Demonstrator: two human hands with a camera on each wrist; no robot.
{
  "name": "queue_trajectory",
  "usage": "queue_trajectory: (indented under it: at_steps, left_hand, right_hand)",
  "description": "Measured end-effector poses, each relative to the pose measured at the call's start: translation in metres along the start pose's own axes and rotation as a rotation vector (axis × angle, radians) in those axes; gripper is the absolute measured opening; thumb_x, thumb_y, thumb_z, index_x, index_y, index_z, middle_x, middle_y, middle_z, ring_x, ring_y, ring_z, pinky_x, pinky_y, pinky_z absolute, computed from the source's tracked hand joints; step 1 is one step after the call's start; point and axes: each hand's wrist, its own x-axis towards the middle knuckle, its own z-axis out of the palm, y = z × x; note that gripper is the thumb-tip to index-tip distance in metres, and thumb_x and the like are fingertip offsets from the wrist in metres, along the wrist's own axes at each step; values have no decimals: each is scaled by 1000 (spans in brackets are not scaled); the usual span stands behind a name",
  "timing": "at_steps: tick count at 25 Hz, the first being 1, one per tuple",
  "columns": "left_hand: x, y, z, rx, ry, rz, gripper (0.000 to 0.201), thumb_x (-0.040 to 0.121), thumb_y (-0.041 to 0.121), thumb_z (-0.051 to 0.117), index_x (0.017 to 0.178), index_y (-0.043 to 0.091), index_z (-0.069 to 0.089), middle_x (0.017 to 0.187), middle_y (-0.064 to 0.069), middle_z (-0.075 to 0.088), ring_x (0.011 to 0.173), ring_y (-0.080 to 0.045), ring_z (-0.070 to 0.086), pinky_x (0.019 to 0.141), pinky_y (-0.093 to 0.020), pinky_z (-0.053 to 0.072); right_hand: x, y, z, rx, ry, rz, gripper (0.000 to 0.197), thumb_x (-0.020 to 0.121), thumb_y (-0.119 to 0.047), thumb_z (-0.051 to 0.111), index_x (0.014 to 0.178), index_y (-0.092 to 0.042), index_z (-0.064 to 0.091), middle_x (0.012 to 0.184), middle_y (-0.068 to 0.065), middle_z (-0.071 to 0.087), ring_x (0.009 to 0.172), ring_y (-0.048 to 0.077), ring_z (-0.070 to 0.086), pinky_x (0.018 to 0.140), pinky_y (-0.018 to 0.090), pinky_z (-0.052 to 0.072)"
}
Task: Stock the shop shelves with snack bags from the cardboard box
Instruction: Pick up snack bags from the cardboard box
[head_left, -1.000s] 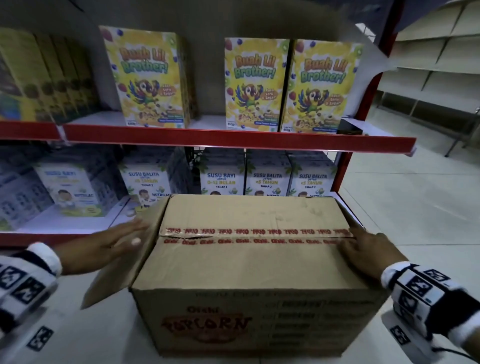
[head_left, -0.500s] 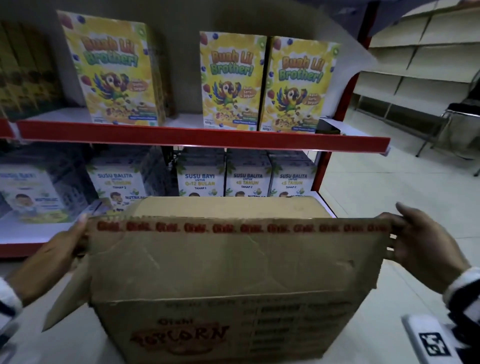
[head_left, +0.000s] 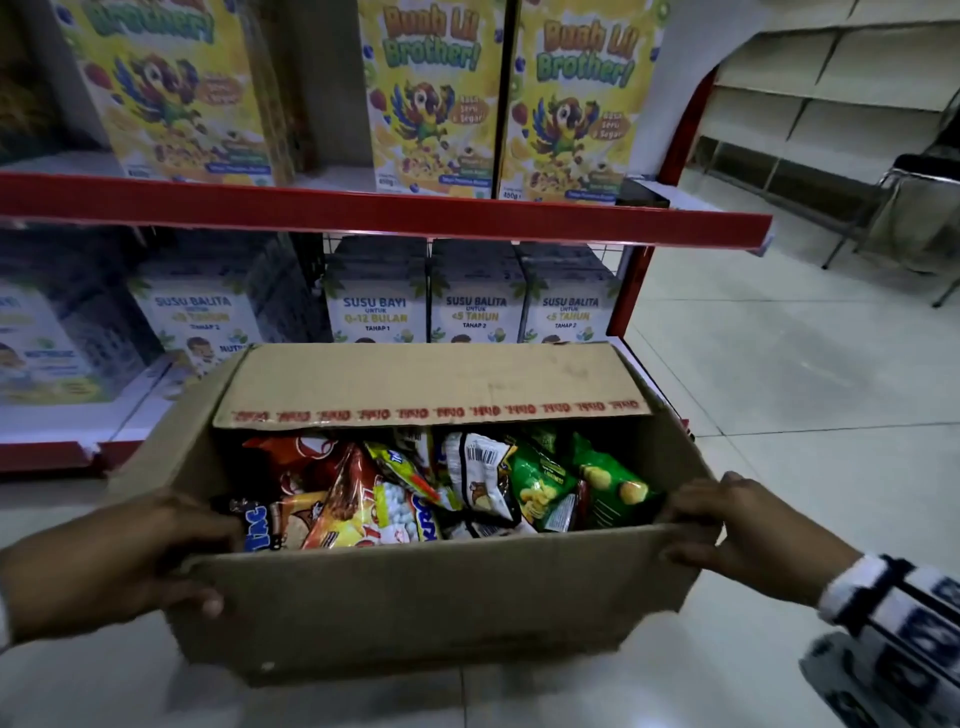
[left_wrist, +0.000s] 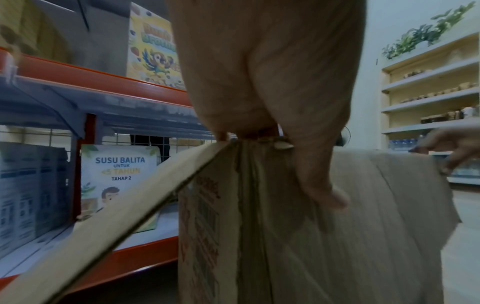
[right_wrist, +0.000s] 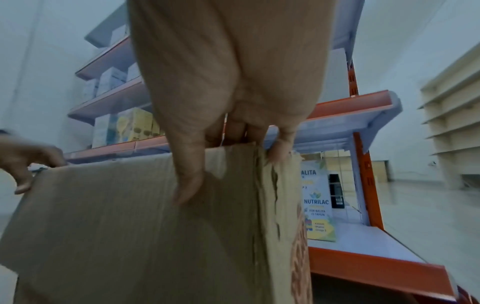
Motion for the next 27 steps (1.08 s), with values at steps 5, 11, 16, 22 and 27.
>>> queue_trajectory:
  at_steps: [5,11,16,22,27]
  left_hand:
    - [36,18,-72,-151,439,-18,49,72,78,50,117,58,47,114,25,46,107,-3,46,84,-29,41]
    - [89,16,-146,207,28,-245,63,69,62,70,126,46,50,134,10,45,121,-12,46,97,-26,40]
    - [84,-16,-197,-117,504,-189,29,71,49,61,87,30,76,81,15,64,64,-11,65,60,-35,53]
    - [136,-49,-168,-887,625,-356,22,93,22,53,109,12,64,75,-12,72,55,-17,70,48,-19,55]
    - [132,-87,-141,-1162,493,-422,88,57,85,41,113,20,61,100,6,74,96,-17,69,84,-32,53]
  right_hand:
    - [16,-3,-23,205,19,91,17,71,-67,53,76,-56,66,77,-29,68,75,-7,59,64,8,41]
    - [69,11,-38,83,55,183,12,87,-33,64,90,-44,67,93,-17,70,76,-7,58,68,7,41]
    - [98,16,-51,219,451,150,19,85,-20,67,87,-39,70,93,-19,70,85,0,63,73,12,43]
    - [155,40,-63,201,191,324,34,82,-40,67,115,-41,56,130,-6,53,107,17,59,91,28,42]
    - [177,52,-79,188,20,247,41,84,-41,64,110,-61,41,130,-17,40,108,11,57,76,12,42]
